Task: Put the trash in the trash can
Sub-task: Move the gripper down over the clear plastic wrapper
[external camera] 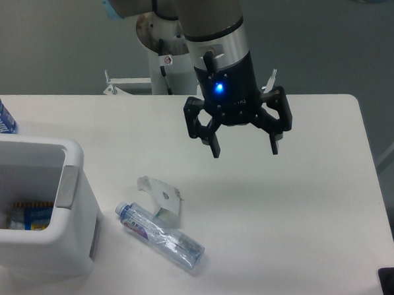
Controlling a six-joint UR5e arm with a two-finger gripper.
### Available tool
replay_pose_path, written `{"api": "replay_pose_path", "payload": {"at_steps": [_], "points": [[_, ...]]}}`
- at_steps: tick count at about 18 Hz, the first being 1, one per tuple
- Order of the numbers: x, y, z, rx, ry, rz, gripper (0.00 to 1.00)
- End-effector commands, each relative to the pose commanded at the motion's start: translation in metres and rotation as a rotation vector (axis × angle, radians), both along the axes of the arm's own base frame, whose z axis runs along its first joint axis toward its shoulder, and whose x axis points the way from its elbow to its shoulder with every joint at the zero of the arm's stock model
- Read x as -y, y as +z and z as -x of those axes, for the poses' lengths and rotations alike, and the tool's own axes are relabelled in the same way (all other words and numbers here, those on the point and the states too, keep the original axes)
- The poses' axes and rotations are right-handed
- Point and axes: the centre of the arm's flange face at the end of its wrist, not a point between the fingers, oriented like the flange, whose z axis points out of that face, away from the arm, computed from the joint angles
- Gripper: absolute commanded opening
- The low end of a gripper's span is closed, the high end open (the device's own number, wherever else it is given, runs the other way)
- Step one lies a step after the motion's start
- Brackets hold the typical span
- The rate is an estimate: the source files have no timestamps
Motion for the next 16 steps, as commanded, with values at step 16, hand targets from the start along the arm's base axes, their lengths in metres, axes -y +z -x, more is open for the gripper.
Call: {"api": "replay_pose_path", "payload": {"at_steps": [16], "points": [[-0.007, -0.031, -0.001, 0.053, 0.096, -0.039, 1.0]]}}
